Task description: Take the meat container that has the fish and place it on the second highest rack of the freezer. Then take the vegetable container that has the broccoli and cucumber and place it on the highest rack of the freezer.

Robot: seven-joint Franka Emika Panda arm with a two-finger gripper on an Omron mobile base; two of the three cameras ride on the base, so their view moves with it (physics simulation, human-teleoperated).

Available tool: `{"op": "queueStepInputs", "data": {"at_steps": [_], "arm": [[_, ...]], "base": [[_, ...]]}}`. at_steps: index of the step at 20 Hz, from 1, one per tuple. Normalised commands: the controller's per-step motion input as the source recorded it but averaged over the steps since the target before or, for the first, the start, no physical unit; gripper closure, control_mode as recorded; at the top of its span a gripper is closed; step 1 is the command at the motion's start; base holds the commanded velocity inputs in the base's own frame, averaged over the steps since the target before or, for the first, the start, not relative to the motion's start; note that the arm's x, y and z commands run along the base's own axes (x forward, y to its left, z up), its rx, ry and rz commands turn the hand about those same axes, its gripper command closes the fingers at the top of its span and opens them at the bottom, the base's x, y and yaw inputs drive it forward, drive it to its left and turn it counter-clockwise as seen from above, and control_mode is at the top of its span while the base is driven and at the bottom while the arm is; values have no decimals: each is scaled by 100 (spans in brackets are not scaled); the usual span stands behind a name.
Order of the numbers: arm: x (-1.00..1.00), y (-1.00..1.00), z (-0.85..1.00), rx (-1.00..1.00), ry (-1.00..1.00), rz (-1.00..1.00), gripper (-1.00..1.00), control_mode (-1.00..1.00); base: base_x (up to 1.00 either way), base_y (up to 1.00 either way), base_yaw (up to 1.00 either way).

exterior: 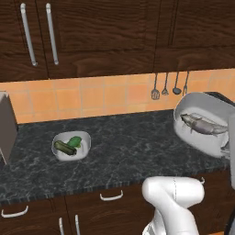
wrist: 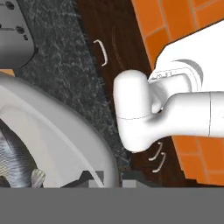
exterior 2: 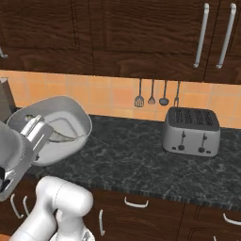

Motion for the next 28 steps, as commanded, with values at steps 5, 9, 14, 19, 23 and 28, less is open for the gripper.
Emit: {"op": "queueStepInputs", "data": {"at_steps": [5,9,14,19,23,28], "arm": [[-19,0,0,0,-16,-4,100,100],[0,0,0,0,0,0,100,100],[0,0,0,0,0,0,100,100],[0,0,0,0,0,0,100,100],[0,0,0,0,0,0,100,100],[0,0,0,0,0,0,100,100]], "base": [[-54,0,-14],[-100,-1,-30],[-92,-11,-46],[-63,-24,-66],[-46,-24,-74],[-6,-21,-82]]}}
